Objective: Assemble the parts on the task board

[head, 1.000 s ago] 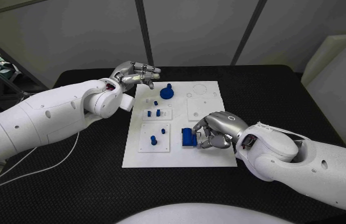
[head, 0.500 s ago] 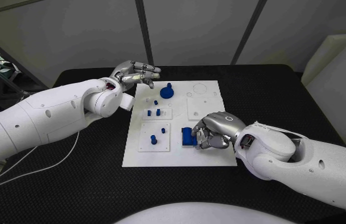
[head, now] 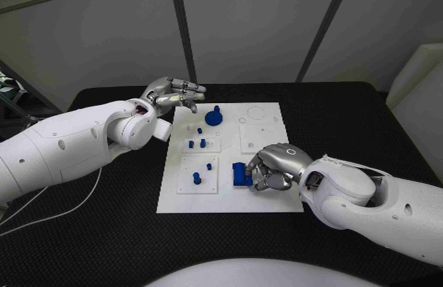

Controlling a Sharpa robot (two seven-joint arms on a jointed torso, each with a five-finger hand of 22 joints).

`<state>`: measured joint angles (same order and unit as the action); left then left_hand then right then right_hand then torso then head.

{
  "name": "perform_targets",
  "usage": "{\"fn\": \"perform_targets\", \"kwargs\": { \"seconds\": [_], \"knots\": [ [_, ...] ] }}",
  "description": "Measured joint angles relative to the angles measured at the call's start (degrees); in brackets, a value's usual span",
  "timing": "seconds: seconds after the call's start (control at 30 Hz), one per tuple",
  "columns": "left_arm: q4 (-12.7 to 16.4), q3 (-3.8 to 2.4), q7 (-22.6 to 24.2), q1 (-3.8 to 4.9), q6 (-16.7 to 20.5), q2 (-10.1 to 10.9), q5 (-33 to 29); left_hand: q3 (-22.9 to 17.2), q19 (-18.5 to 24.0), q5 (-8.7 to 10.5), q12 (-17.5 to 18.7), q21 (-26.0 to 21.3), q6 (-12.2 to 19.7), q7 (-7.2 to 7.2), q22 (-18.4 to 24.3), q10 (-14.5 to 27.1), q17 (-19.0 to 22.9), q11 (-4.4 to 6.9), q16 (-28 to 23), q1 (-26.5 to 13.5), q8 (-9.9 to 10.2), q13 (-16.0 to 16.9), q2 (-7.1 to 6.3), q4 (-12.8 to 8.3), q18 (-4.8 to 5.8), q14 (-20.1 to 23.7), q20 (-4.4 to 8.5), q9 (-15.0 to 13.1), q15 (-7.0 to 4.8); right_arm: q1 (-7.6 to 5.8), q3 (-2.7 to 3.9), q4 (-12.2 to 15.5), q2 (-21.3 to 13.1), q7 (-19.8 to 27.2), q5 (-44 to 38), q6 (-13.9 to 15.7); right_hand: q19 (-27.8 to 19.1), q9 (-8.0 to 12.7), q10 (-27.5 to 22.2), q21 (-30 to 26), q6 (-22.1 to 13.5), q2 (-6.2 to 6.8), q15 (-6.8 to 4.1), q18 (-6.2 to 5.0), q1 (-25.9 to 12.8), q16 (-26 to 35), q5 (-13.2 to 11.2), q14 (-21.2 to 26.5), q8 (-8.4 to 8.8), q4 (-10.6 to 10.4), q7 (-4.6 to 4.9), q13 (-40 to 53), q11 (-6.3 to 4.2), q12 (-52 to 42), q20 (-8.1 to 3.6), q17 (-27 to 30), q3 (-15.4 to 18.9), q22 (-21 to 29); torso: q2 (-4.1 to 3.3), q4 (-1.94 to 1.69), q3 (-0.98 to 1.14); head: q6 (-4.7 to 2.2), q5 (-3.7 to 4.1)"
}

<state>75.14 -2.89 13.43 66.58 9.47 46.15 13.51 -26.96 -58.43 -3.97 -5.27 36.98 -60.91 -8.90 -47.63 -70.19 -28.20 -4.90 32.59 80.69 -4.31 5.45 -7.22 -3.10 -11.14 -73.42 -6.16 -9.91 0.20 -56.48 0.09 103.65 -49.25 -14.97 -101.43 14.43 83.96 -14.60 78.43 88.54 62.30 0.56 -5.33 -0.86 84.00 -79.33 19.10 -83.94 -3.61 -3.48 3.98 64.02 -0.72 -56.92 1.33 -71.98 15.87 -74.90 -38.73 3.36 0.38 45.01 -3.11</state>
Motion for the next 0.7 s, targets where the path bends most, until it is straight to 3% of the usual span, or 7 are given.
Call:
{"fn": "perform_targets", "kwargs": {
  "seconds": [0.7],
  "knots": [
    [0.0, 0.0, -0.1, 0.0, 0.0, 0.0, 0.0, 0.2, 0.0, 0.0, 0.0, 0.0, 0.0, 0.0, 0.0, 0.0, 0.0, 0.0, 0.0, 0.0, 0.0, 0.0, 0.0, -0.2, 0.0, 0.0, 0.0, 0.1, 0.0, 0.01, -0.04, 0.9, -0.9, -0.5, -1.5, 0.6, 0.0, 0.8, 0.1, 0.8, 1.1, -0.38, 0.0, 0.0, -0.1, -0.4, 0.0, 0.0, 0.01, -0.1, 0.32, 0.5, 0.13, -0.9, 0.0, -0.6, 0.4, 0.0, 0.03, 0.01, 0.03, -0.02, 0.11]
  ]
}}
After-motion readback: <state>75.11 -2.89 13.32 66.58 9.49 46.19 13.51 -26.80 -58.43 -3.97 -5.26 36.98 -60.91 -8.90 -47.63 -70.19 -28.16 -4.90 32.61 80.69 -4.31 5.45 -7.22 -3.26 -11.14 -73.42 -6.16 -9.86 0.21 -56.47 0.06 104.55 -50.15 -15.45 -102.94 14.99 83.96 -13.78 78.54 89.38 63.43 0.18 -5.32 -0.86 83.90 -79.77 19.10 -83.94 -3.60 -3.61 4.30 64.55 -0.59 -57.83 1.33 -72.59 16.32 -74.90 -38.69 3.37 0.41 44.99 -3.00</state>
